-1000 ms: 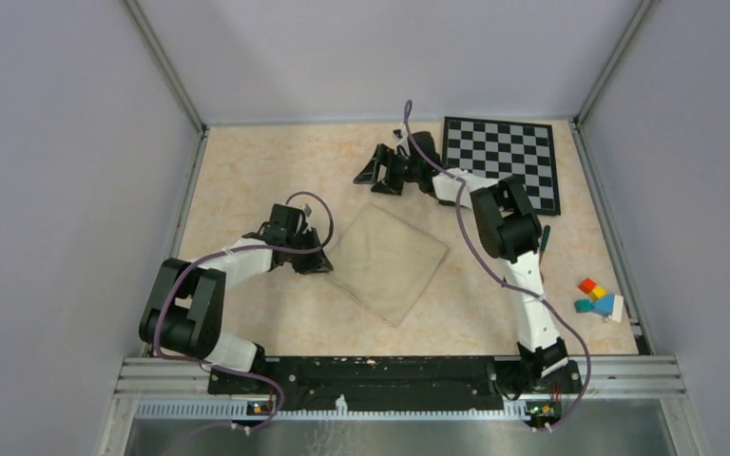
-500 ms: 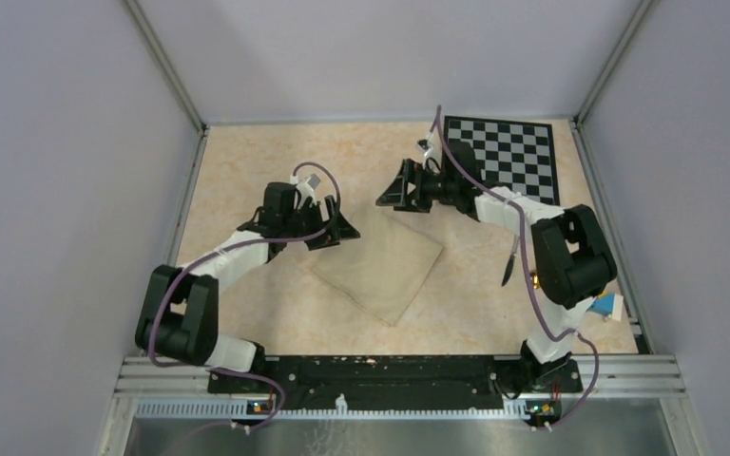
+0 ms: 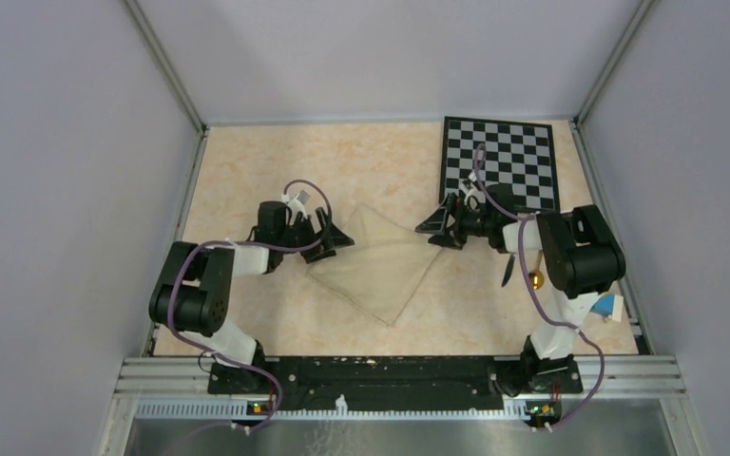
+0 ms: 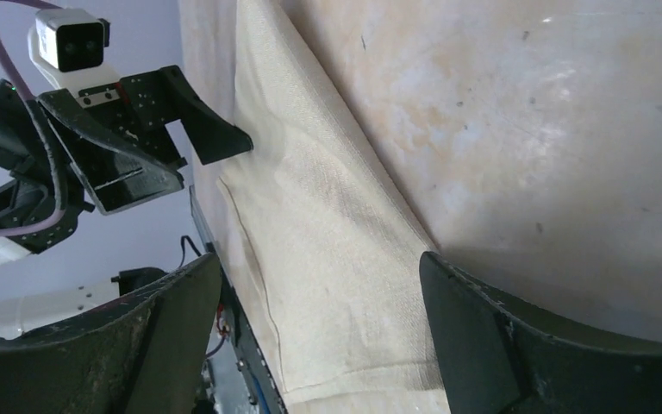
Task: Fold the napkin into a case and place the utensils inside
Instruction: Smooth out the square-folded napkin at the center of the board.
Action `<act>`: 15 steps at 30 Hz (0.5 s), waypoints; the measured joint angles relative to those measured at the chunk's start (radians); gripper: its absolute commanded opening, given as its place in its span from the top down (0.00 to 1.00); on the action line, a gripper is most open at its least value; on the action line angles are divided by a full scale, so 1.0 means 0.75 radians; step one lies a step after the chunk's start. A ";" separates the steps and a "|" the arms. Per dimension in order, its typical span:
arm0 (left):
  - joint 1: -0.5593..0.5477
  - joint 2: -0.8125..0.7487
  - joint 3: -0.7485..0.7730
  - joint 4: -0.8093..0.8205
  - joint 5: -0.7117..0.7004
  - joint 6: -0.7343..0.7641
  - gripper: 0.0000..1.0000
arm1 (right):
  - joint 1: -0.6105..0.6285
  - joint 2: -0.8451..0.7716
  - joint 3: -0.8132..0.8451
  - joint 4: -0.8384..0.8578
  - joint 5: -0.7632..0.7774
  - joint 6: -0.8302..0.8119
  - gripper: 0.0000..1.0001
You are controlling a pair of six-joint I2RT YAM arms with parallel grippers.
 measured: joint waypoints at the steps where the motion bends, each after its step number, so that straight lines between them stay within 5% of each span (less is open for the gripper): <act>1: 0.012 -0.011 -0.024 0.030 0.011 -0.004 0.04 | -0.019 -0.001 -0.020 0.026 -0.021 -0.007 0.14; 4: 0.045 -0.046 -0.090 0.095 0.035 -0.007 0.01 | -0.073 -0.041 -0.074 0.036 -0.047 -0.040 0.14; 9: 0.055 -0.177 -0.094 -0.097 -0.028 0.054 0.01 | -0.104 -0.255 -0.083 -0.284 0.125 -0.197 0.13; 15: 0.024 -0.312 -0.025 -0.280 -0.028 0.054 0.01 | 0.106 -0.414 0.008 -0.371 0.174 -0.184 0.12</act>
